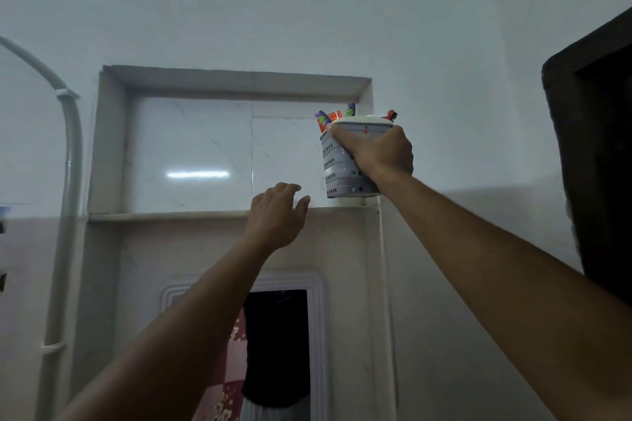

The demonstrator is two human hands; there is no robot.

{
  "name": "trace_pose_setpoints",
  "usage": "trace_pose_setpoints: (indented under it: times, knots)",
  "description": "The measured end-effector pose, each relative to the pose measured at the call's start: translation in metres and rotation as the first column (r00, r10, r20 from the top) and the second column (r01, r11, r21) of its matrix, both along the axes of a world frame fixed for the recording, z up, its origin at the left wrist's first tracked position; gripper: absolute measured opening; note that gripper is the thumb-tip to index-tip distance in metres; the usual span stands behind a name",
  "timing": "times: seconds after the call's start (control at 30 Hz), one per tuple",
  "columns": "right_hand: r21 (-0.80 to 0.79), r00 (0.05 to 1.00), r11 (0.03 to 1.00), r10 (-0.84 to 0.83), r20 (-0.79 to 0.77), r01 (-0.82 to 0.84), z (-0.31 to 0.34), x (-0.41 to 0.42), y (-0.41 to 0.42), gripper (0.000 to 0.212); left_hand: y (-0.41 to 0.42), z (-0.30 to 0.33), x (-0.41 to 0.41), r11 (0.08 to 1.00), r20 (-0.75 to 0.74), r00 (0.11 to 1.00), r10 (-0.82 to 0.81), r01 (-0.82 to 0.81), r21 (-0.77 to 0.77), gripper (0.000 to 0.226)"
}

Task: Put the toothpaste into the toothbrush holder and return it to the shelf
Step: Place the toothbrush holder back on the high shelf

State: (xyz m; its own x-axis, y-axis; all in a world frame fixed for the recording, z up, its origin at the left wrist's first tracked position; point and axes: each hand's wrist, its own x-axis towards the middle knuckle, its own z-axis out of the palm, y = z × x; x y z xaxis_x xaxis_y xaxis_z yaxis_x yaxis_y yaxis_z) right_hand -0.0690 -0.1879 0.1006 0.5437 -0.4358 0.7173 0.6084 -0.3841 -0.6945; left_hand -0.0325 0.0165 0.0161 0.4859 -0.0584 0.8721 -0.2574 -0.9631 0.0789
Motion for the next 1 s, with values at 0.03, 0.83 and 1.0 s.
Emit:
trace_pose_setpoints:
  times: [0.03,0.83,1.0]
  knots:
    - [0.002,1.000,1.000,-0.016,0.002,0.016,0.000,0.008,0.002,0.119,0.000,0.000,0.007,1.000,-0.001,1.000,0.003,-0.003,0.006,0.052]
    - [-0.422,0.916,0.828,-0.402,0.015,0.370,-0.056,0.103,0.028,0.121,0.009,-0.024,0.066,0.995,0.151,0.986,0.065,-0.075,0.065,0.060]
    - [-0.454,0.933,0.833,-0.359,-0.010,0.316,-0.072,0.108,0.024,0.109,0.008,-0.024,0.064,0.995,0.176,0.982,0.066,-0.078,0.062,0.059]
